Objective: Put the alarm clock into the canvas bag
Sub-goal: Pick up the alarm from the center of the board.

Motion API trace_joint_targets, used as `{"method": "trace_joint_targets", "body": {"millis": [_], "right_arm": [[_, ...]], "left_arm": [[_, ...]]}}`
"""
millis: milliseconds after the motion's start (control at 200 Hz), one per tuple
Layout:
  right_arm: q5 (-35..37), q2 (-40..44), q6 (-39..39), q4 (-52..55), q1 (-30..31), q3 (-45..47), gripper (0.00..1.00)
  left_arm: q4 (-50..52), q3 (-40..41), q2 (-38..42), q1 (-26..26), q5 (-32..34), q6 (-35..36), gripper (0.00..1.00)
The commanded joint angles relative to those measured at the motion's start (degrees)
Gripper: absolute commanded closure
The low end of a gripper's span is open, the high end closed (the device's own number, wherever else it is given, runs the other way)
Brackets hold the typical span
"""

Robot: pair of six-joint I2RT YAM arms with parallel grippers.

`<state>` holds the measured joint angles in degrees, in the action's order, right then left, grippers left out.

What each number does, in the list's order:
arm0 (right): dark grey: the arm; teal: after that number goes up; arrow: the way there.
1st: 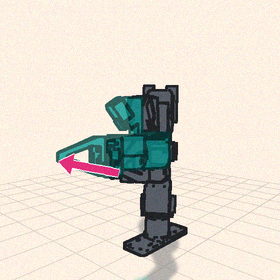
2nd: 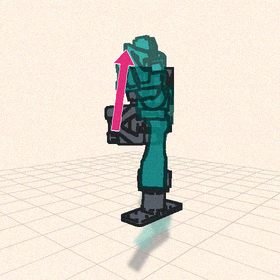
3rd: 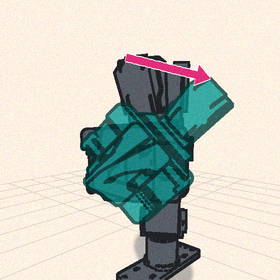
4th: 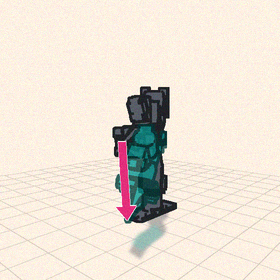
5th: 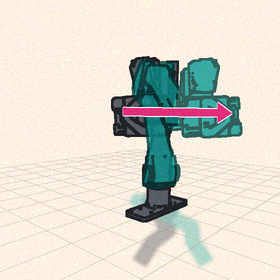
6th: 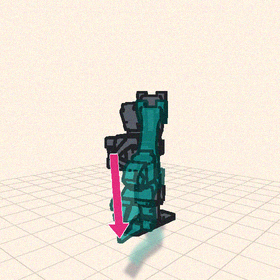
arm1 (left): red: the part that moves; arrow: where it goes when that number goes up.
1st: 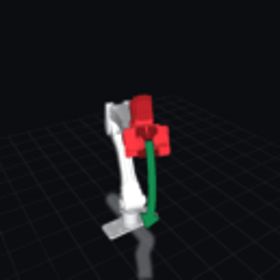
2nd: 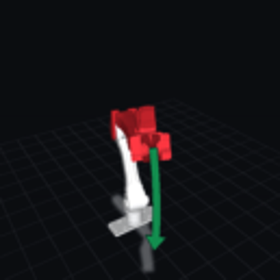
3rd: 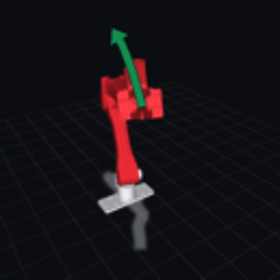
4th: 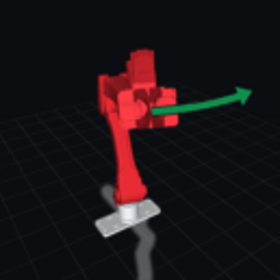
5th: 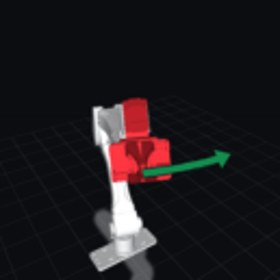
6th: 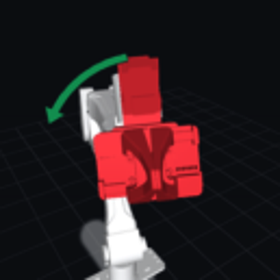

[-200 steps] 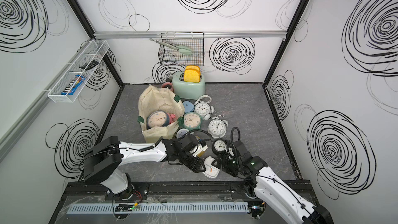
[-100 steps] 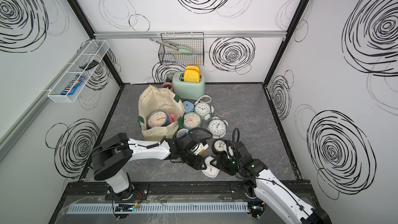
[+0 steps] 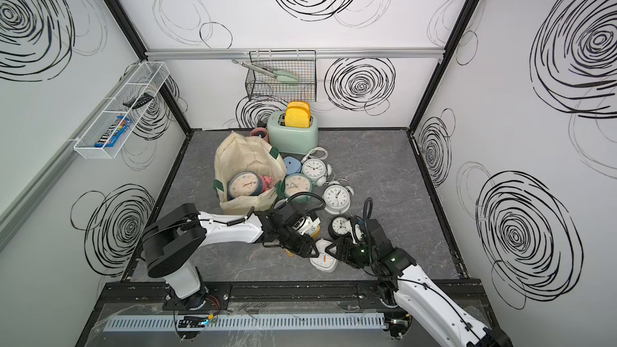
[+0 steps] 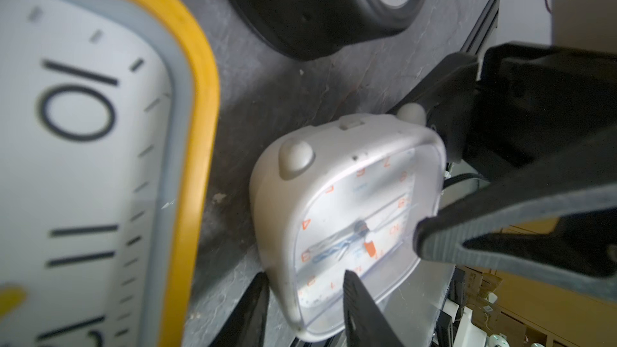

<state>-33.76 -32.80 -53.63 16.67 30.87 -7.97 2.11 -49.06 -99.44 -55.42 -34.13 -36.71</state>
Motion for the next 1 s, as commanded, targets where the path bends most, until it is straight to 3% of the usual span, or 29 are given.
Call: {"method": "trace_joint_targets", "body": {"millis": [0, 155, 500, 800, 996], "right_arm": [[-8.4, -0.5, -2.4, -12.3, 0.7, -0.2, 0.31], [-7.8, -1.9, -2.0, -12.5, 1.5, -0.4, 0.33], [-3.4, 1.3, -0.6, -5.0, 1.6, -4.0, 0.5], [0.4, 2.7, 0.6, -3.0, 0.7, -10.5, 0.66], [1.2, 0.1, 5.8, -3.1, -1.5, -17.4, 0.73]], "left_arm": [[-5.7, 1.7, -2.7, 0.2, 2.4, -1.9, 0.6], [-7.6, 2.2, -2.8, 0.4, 1.1, -3.0, 0.6], [-5.9, 1.2, 2.1, 0.6, 1.3, -2.6, 0.55], [5.1, -5.9, 15.0, 1.4, 3.5, 1.8, 0.25], [13.4, -10.4, 25.4, 6.8, 6.5, 6.7, 0.06]]}}
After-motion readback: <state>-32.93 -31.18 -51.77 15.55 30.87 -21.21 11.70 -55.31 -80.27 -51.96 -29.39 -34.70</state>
